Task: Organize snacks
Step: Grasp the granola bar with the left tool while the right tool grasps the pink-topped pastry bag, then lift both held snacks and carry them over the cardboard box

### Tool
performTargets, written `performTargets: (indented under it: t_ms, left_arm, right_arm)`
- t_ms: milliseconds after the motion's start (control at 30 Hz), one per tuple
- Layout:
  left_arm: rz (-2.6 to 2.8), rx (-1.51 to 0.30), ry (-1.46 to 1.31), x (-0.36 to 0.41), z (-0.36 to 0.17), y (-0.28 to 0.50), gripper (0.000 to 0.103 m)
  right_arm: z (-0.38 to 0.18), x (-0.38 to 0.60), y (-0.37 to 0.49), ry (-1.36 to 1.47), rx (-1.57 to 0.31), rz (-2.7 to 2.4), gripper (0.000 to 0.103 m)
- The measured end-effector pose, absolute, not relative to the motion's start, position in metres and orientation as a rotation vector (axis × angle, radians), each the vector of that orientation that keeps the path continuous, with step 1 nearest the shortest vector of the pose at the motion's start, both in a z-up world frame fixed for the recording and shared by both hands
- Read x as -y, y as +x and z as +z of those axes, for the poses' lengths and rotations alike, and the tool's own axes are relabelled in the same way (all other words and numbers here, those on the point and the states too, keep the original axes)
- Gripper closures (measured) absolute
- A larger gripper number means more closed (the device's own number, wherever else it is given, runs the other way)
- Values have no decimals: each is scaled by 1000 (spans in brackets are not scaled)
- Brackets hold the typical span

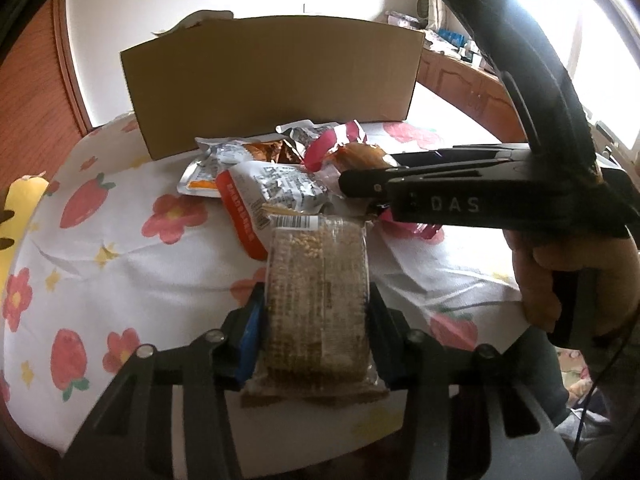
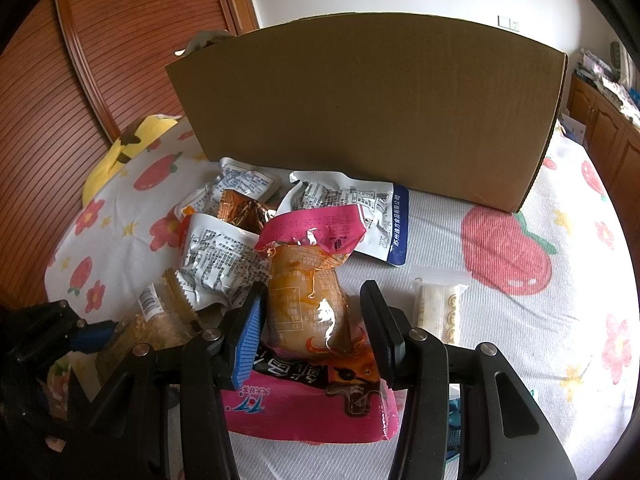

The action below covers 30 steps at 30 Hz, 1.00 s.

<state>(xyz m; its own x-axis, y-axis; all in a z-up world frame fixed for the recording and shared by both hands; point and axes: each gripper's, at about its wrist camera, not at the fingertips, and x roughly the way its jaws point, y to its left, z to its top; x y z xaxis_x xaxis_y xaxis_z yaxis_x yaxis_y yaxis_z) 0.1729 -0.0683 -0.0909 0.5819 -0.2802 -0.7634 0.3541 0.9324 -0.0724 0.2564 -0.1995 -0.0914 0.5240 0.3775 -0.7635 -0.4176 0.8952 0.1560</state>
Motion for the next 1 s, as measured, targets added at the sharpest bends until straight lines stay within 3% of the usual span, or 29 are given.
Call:
performTargets:
  t_ms: [1000]
  left_arm:
    - [-346, -680, 51, 35, -22, 164, 59]
  right_arm:
    - [-72, 203, 243, -79, -838, 479, 61]
